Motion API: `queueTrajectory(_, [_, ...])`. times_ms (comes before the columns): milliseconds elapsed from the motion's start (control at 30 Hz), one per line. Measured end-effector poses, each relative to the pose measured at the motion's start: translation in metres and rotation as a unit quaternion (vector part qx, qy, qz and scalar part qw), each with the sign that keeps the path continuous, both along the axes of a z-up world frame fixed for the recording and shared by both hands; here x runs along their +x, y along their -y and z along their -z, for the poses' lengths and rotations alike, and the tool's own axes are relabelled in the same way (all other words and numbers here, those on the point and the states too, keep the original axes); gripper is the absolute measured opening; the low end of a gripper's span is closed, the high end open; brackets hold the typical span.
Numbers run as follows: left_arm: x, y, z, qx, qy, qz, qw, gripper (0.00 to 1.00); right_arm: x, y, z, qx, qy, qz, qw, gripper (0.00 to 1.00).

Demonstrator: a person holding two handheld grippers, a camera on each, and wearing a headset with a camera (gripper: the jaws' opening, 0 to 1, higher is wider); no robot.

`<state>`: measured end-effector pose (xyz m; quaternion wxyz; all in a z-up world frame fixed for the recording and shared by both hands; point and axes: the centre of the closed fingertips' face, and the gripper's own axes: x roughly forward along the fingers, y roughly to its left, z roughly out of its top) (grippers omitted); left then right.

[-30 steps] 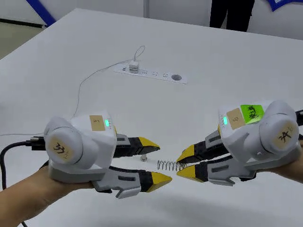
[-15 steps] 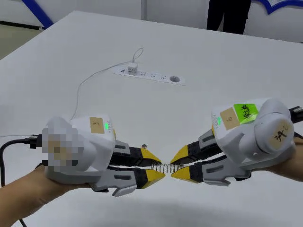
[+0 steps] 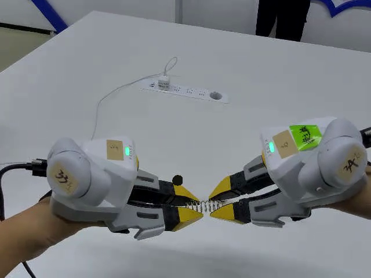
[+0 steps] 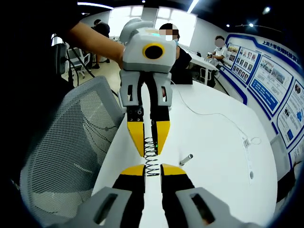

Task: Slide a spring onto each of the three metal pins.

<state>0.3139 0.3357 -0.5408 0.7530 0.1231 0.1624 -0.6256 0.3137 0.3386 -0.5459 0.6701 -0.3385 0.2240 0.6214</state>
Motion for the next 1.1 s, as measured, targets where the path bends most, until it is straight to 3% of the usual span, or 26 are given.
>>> queueTrajectory(67, [-0.001, 0.000, -0.002, -0.002, 0.001, 0.005, 1.0000, 0.10, 0.003, 0.003, 0.003, -0.006, 0.003, 0.006, 1.0000, 0.17])
queueTrajectory(167, [-0.001, -0.001, -0.002, 0.001, 0.005, 0.006, 1.0000, 0.10, 0.003, 0.006, 0.004, -0.004, -0.005, 0.009, 0.9999, 0.16])
queueTrajectory(500, [0.000, -0.007, -0.004, -0.001, 0.003, 0.001, 1.0000, 0.10, 0.000, 0.000, -0.004, 0.031, -0.033, 0.013, 0.9989, 0.11])
queueTrajectory(800, [0.002, -0.008, 0.000, 0.015, 0.015, 0.006, 0.9997, 0.10, 0.000, -0.008, -0.023, 0.074, -0.046, 0.016, 0.9960, 0.11])
queueTrajectory(1100, [0.002, -0.007, 0.005, 0.026, 0.021, 0.011, 0.9994, 0.10, -0.002, -0.017, -0.031, 0.111, -0.069, 0.030, 0.9910, 0.11])
